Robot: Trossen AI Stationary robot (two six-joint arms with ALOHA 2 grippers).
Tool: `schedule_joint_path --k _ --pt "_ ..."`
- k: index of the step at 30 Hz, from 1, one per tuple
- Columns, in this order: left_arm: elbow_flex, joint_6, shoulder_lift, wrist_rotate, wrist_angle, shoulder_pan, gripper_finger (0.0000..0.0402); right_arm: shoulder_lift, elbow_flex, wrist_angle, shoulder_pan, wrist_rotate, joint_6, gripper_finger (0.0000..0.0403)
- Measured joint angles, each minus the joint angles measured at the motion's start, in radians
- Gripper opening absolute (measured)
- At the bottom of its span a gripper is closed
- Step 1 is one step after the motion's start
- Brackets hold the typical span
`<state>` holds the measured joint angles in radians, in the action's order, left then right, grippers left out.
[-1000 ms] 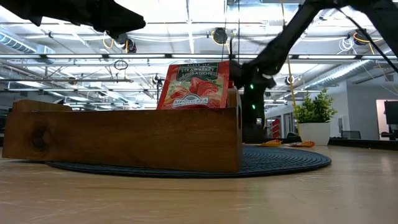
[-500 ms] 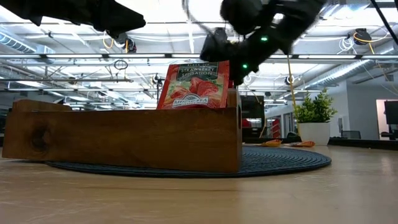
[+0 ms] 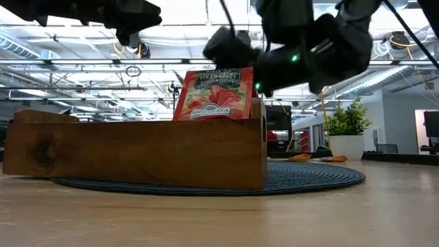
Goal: Pick & Place Tea
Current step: Put the yellow tea bag into the middle section of the wooden organizer
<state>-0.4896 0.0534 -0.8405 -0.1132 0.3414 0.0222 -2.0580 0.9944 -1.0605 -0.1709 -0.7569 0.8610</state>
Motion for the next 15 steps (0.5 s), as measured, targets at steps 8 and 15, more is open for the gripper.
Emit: schedule_joint_path --k 8,15 --pt "-0.030 0.482 -0.111 -0.014 -0.149 0.071 0.0120 -0.075 0.096 0.012 0.023 0.009 0.117 0.0000" --pt "-0.151 0.684 -0.234 0.199 -0.371 0.214 0.0163 -0.074 0.108 0.024 0.027 0.077 0.150 0.0000"
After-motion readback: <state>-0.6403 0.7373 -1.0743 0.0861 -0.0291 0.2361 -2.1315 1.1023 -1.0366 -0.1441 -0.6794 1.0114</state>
